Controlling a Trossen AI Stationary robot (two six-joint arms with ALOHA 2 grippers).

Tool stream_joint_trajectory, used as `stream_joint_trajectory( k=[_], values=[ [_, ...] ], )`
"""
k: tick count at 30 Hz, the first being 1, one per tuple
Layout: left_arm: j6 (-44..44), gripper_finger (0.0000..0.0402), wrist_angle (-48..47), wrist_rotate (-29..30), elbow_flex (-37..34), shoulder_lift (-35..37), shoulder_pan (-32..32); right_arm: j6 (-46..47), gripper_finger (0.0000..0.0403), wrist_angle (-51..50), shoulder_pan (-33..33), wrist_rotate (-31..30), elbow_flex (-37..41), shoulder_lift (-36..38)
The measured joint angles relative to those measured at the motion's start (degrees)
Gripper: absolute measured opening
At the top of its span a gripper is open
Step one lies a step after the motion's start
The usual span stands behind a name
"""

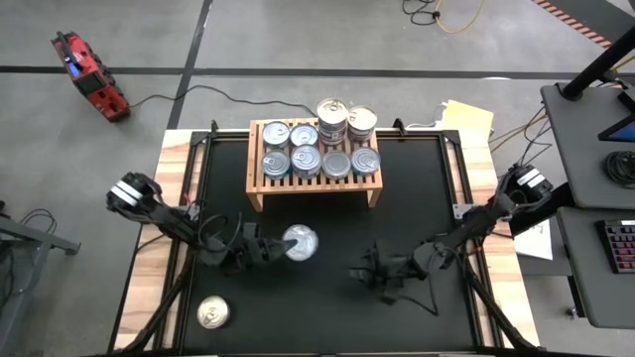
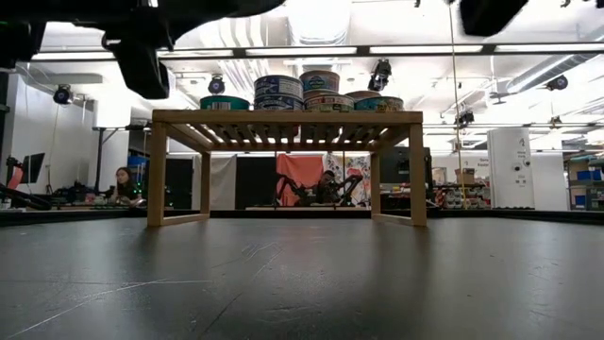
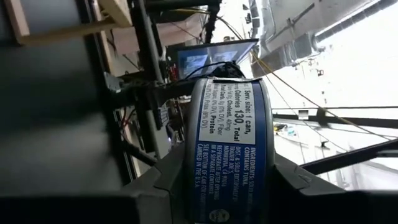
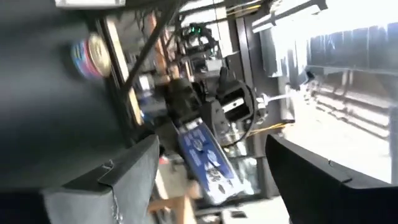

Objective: Stack canned seafood by type on shelf
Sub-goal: Stack the blue tuna can on top of the blue tuna can

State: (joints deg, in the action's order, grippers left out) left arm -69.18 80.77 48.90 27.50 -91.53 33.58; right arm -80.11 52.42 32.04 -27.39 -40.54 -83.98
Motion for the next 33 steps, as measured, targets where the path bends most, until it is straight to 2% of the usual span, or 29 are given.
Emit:
stream_joint_trajectory(
  k=[6,10,20,24,26,33],
  values=[
    [-0.99,0.0119,0.12,-0.49,1.64,-1.64,0.0,-11.34,0.0306,-0.02,-2.52,-5.52,-4.73,-5.16],
    [-0.95,0.0119,0.0,-0.66,2.58,-2.1,0.0,-16.89,0.0311,-0.24,-4.56,-6.52,-7.3,-8.35],
    [-1.16,0.0119,-2.58,-1.25,2.89,-2.14,0.0,-26.44,0.0279,-0.32,-6.96,-8.89,-14.05,-14.81],
    [3.37,0.0123,-2.82,-1.18,2.89,-2.14,-0.02,-27.13,0.0253,-0.9,-6.96,-10.19,-15.65,-15.94],
    [4.85,0.0157,-2.76,-1.46,2.89,-2.14,-0.02,-27.07,0.0235,-1.22,-6.96,-10.25,-15.8,-15.97],
    [7.47,0.033,-2.65,-2.41,2.89,-2.14,-0.03,-26.41,0.0165,-1.36,-6.96,-10.47,-15.55,-15.99]
  ],
)
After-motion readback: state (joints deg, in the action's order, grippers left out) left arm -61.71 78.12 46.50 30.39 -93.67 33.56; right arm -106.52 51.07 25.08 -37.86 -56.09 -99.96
